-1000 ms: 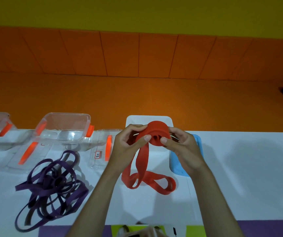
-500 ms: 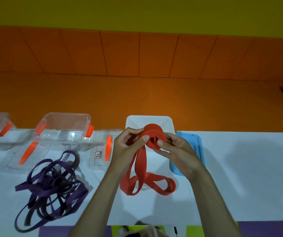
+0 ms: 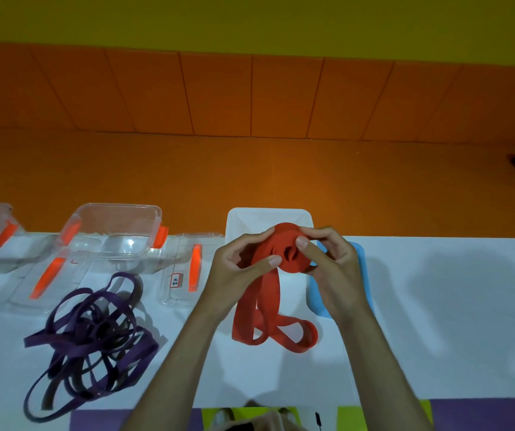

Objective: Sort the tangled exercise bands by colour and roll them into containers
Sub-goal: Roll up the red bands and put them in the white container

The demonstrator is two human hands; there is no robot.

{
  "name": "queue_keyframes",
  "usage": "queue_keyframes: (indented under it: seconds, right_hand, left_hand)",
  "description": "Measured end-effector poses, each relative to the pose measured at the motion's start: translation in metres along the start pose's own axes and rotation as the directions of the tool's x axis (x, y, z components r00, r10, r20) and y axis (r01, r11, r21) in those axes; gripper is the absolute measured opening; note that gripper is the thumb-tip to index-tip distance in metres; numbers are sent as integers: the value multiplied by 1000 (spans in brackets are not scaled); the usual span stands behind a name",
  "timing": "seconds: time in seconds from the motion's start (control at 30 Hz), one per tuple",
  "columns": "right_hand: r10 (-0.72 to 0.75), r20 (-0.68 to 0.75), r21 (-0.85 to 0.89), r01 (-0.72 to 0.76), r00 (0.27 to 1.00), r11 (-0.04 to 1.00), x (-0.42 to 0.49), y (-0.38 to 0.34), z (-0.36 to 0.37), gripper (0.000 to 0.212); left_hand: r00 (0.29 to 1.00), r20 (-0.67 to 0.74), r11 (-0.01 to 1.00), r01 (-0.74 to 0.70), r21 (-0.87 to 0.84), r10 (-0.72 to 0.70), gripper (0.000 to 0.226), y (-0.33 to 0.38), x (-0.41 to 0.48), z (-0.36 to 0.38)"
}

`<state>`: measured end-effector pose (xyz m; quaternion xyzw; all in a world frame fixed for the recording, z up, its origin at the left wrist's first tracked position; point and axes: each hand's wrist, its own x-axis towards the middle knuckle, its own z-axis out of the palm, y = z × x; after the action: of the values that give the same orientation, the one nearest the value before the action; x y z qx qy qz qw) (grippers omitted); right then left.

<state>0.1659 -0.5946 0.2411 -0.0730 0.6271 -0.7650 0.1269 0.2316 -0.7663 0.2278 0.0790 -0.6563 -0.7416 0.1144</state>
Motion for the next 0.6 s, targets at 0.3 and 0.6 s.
queue_keyframes:
  seconds: [0.3, 0.6]
  right_hand:
    - [-117, 89, -160, 130, 989, 978, -2, -13, -8, 43]
    - [-128, 175, -241, 169, 976, 956, -1, -13, -7, 48]
  left_hand:
    - [992, -36, 992, -117, 53, 119, 29, 2, -4, 6]
    - [988, 2, 986, -154, 66, 154, 37, 8, 0, -1]
